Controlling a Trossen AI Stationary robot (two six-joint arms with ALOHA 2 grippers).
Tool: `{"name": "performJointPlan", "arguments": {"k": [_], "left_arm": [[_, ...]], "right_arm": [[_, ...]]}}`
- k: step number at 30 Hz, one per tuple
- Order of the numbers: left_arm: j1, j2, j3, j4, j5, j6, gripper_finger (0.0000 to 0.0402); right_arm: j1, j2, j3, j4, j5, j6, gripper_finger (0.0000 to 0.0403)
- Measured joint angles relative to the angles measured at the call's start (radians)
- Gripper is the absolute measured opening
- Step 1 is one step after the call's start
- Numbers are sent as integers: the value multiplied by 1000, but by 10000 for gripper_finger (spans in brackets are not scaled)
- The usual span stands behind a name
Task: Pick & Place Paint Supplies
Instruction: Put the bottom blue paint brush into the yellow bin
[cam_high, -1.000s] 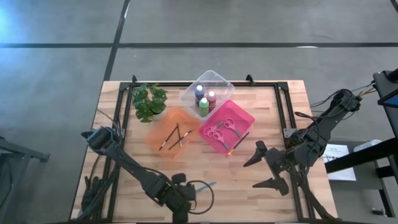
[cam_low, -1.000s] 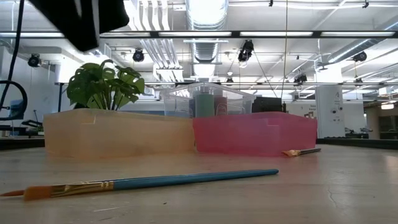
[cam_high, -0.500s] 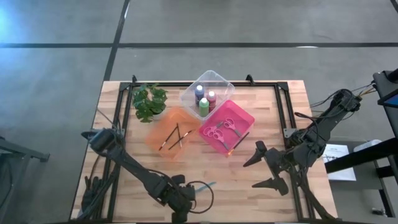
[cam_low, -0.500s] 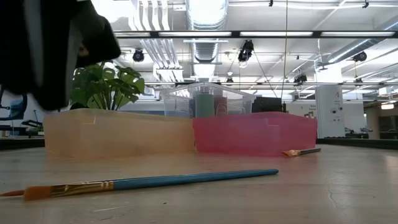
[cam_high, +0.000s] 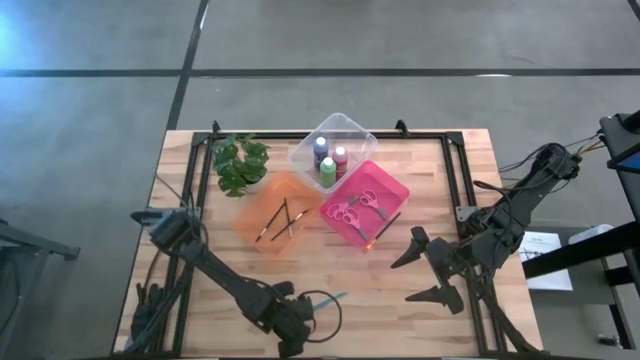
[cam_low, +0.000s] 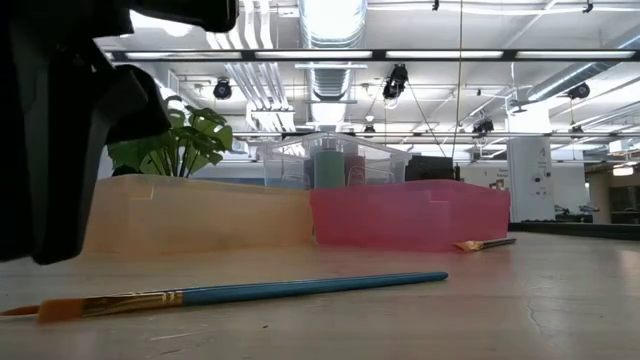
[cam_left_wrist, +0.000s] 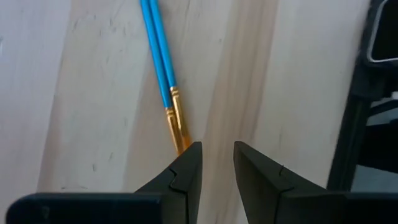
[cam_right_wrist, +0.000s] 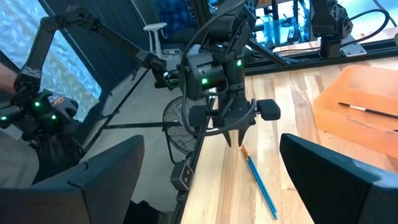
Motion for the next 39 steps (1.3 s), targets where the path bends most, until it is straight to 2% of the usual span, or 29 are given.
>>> {"name": "performJointPlan", "arguments": {"k": [39], "left_arm": [[-4, 36, 21, 1, 10, -57, 102]], "right_arm": [[0, 0, 0, -1, -2, 8, 370]]}}
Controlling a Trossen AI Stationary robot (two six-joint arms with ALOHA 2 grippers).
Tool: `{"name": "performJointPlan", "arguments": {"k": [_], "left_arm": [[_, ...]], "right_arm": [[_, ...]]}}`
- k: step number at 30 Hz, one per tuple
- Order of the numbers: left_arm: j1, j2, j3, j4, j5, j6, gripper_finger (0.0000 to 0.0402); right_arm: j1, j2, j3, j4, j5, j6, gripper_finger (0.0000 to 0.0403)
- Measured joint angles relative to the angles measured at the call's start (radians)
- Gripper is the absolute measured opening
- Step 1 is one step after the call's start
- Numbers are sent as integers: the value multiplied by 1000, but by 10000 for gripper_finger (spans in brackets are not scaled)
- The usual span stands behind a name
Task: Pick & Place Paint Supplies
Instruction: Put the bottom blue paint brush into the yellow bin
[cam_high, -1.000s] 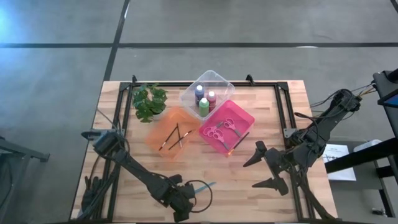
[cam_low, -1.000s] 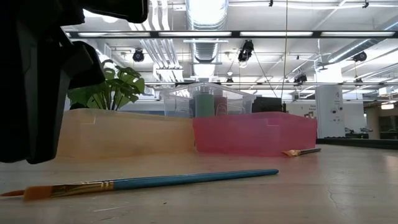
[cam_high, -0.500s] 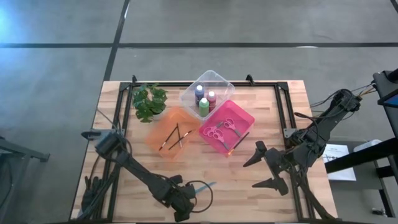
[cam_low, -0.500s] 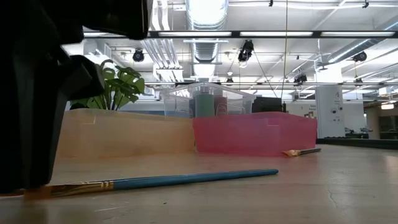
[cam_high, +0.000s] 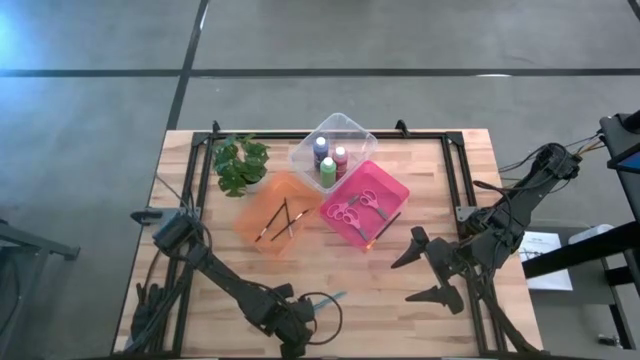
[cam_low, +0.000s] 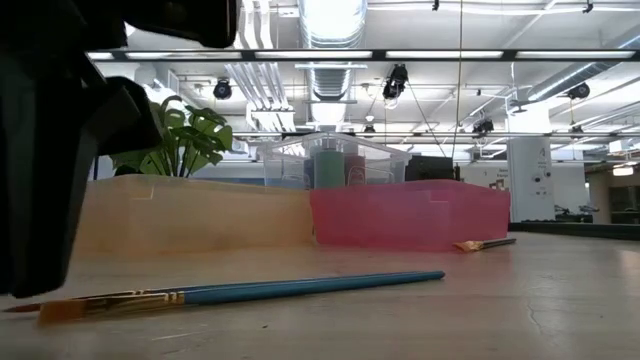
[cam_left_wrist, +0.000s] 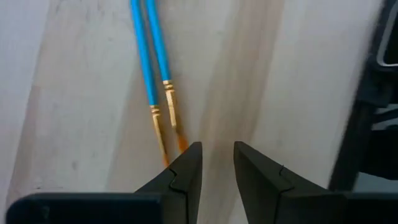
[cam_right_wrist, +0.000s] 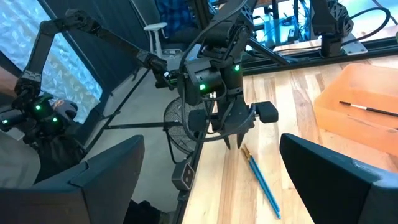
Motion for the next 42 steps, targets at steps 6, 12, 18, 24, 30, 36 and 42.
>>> {"name": "performJointPlan", "arguments": {"k": [6, 12, 18, 24, 30, 36, 42], "left_arm": [[1, 0, 8, -6, -4, 0, 102], [1, 0, 8, -45, -38, -29, 102], [2, 0, -1, -73, -42, -51, 102], [1, 0, 0, -26, -40, -21, 102], [0, 0, -2, -26, -38, -21, 102], [0, 2, -3, -26, -38, -23, 102], [1, 4, -8, -24, -38, -41, 102]], "right_arm": [[0, 0, 0, 0, -1, -2, 370], [0, 1, -5, -1, -2, 0, 370], [0, 1, -7, -1, -2, 4, 370], [0, 1, -8, 0, -2, 5, 370], [0, 1, -8, -1, -2, 7, 370], [0, 1, -9, -1, -2, 7, 370], [0, 1, -9, 0, -2, 7, 370]]}}
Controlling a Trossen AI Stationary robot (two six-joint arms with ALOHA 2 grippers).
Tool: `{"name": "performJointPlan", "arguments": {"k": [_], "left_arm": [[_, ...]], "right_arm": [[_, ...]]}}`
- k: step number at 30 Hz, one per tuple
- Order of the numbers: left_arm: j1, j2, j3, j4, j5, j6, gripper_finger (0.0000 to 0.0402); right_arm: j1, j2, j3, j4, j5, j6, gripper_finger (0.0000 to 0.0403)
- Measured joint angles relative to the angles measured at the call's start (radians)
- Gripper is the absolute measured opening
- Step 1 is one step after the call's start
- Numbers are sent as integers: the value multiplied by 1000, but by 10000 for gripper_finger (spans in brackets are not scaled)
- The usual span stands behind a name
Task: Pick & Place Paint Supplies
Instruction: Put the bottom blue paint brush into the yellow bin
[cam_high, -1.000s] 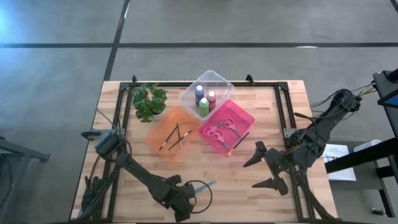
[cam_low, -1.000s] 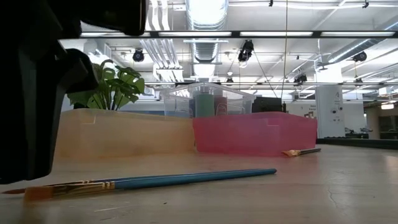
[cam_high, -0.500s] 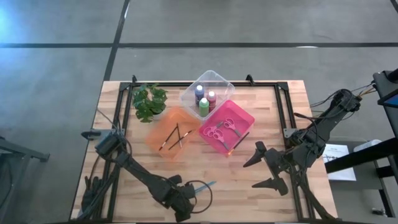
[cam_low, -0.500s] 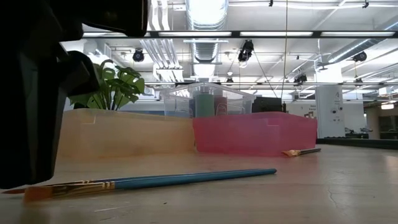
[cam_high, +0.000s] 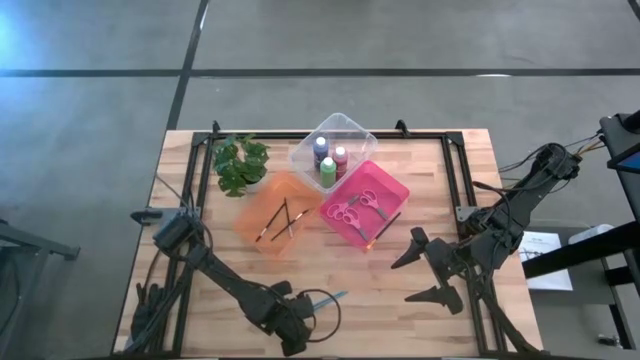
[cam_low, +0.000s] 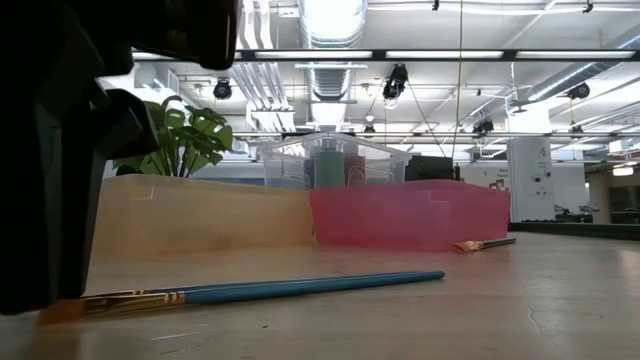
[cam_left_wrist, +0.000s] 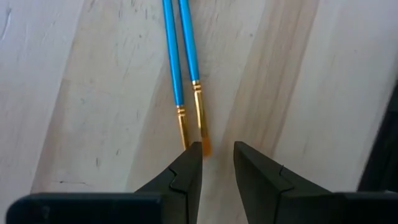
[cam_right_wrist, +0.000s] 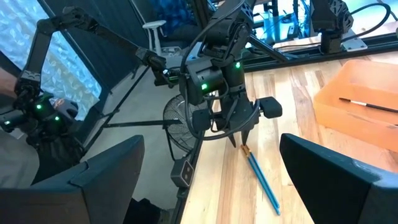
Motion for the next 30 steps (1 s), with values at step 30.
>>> {"name": "performJointPlan", "arguments": {"k": [30], "left_arm": [[8, 11, -13, 27, 4, -30, 102]], "right_arm": [[0, 0, 0, 0, 0, 0, 370]]}}
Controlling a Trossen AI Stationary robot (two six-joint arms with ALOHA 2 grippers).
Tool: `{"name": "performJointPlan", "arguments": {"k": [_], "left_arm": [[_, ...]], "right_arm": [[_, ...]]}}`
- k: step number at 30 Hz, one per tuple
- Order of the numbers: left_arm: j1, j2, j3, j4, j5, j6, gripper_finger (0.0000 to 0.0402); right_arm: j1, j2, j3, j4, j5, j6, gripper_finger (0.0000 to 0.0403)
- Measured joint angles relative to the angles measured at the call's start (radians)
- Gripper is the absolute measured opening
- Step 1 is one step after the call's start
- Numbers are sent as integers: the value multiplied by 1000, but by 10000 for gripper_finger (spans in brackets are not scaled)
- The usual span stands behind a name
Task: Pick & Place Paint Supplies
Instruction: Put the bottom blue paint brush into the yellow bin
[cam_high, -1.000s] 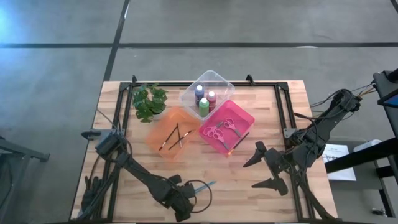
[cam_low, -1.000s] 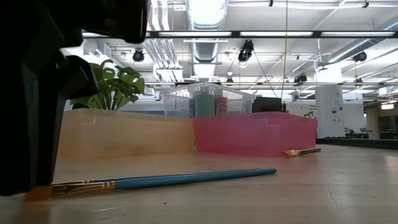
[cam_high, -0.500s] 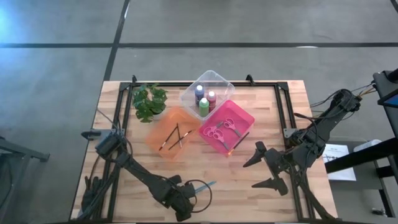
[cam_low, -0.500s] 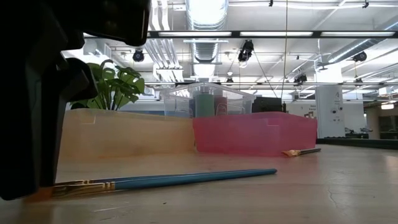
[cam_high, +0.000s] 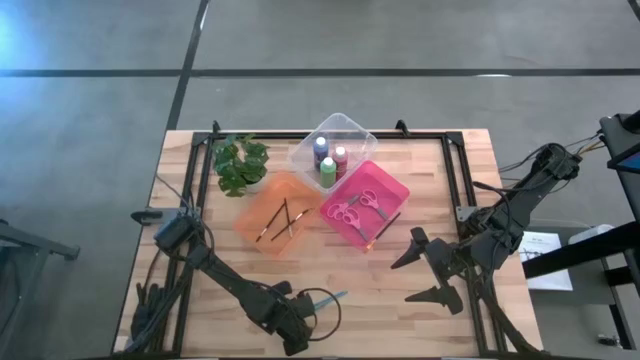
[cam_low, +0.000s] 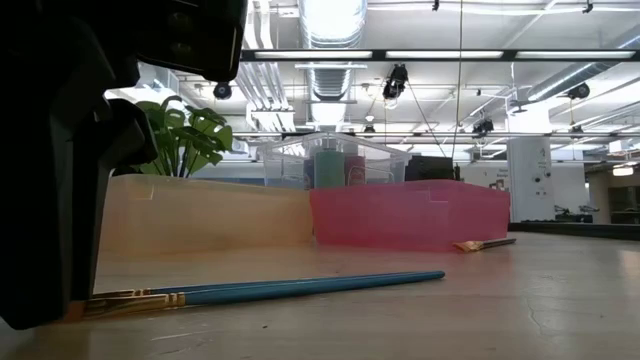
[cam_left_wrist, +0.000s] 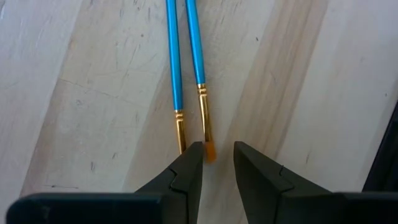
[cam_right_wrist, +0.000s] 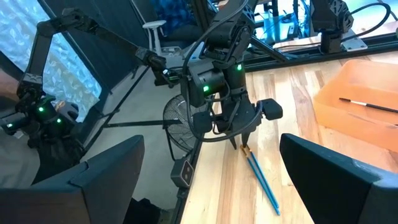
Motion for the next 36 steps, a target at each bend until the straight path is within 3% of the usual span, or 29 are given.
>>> {"name": "performJointPlan", "arguments": {"k": [5, 13, 22, 36], "left_arm": [[0, 0, 0, -1, 6, 0, 90], [2, 1, 0, -8, 39, -73, 8], [-13, -3, 0, 104, 101, -61, 2], [-35, -63, 0, 195, 23, -57, 1]], "right_arm": [[0, 0, 0, 0, 0, 0, 370], [0, 0, 0, -1, 0, 0, 370], [0, 0, 0, 0, -16, 0, 370], [0, 0, 0, -1, -23, 4, 370]]}}
